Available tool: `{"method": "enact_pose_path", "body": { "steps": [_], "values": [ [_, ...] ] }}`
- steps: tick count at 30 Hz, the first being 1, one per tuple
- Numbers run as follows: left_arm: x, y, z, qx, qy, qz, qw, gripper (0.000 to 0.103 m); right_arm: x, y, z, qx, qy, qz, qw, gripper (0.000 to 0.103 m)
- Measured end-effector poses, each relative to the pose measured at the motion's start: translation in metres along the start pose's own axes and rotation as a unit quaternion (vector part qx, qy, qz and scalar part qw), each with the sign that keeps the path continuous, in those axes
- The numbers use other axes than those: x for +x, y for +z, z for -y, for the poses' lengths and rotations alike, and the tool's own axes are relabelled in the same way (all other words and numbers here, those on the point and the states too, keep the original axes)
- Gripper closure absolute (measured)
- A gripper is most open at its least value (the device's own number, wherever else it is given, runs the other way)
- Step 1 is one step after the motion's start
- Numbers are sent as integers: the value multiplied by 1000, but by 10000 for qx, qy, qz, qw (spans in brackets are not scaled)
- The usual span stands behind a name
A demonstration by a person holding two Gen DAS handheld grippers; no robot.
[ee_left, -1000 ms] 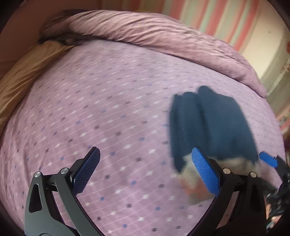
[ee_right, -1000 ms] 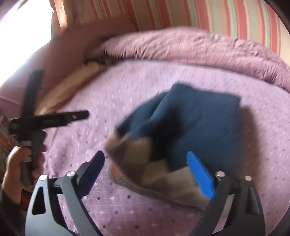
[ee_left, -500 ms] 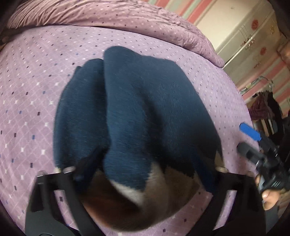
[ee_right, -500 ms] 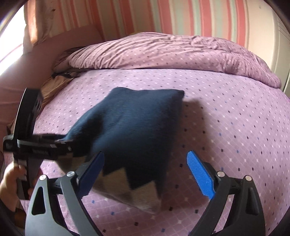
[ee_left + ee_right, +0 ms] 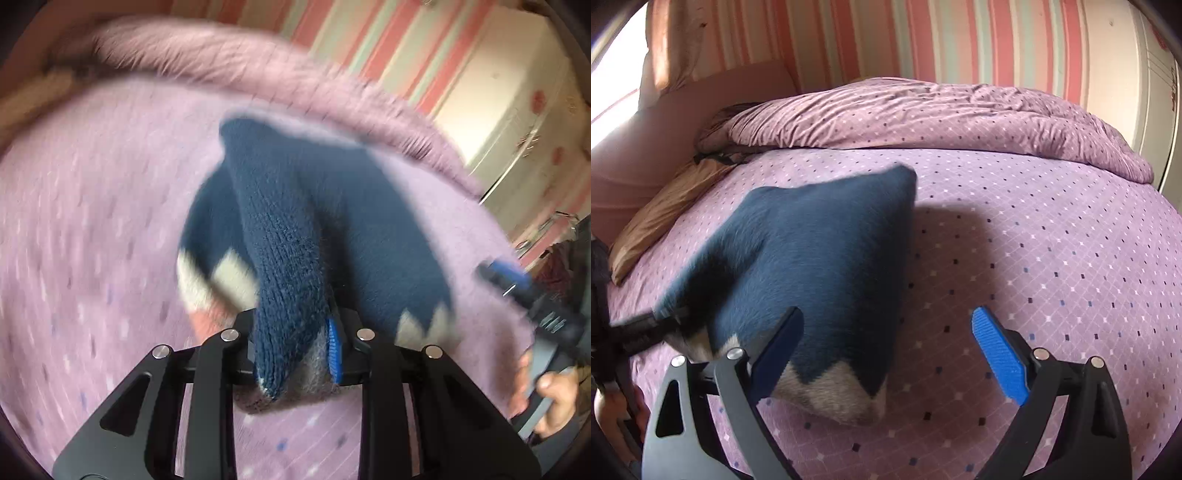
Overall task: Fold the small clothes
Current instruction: 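Fold the held end over the sweater with the right tool while the left tool grips it, then open both tools to release the folded sweater bundle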
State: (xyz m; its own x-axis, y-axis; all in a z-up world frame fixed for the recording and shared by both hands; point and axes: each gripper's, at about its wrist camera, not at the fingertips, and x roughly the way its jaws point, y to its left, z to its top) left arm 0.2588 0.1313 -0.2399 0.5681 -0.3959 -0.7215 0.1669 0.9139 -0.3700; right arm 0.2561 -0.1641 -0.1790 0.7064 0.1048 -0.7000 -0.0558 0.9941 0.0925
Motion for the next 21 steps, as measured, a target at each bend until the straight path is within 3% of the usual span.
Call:
{"method": "enact_pose_path", "body": {
  "steps": [2,7,11,13,15,16,18,19,21],
  "values": [
    [11,-14,-18,-303,-89,-146,9994,77,3,-10,-4,-118,-28,-64,9999,10],
    [31,11,-9,-41,107,-317,9994,69,8,-21,-3,-62,-104,-145,9998,10],
    [27,11,-12,-68,96,-304,9995,63,-8,-1,-9,-243,-181,547,9980,10],
    [25,13,-13,-175,-99,-285,9994,57,1,13,-17,-470,-241,628,9966,10],
    [22,18,-12,-224,-160,-356,9990,35,27,27,-30,-794,-172,286,9963,10],
    [12,23,-8,-187,38,-286,9994,28,33,31,-35,-893,-207,229,9955,10],
    [-10,38,0,-23,380,99,9992,3,34,35,-41,-1015,-318,320,9938,10],
    [-25,47,7,137,628,396,9971,3,34,35,-43,-1032,-344,343,9935,10],
    [-26,63,15,445,1218,505,9903,3,39,34,-44,-1045,-507,279,9928,10]
  ]
}}
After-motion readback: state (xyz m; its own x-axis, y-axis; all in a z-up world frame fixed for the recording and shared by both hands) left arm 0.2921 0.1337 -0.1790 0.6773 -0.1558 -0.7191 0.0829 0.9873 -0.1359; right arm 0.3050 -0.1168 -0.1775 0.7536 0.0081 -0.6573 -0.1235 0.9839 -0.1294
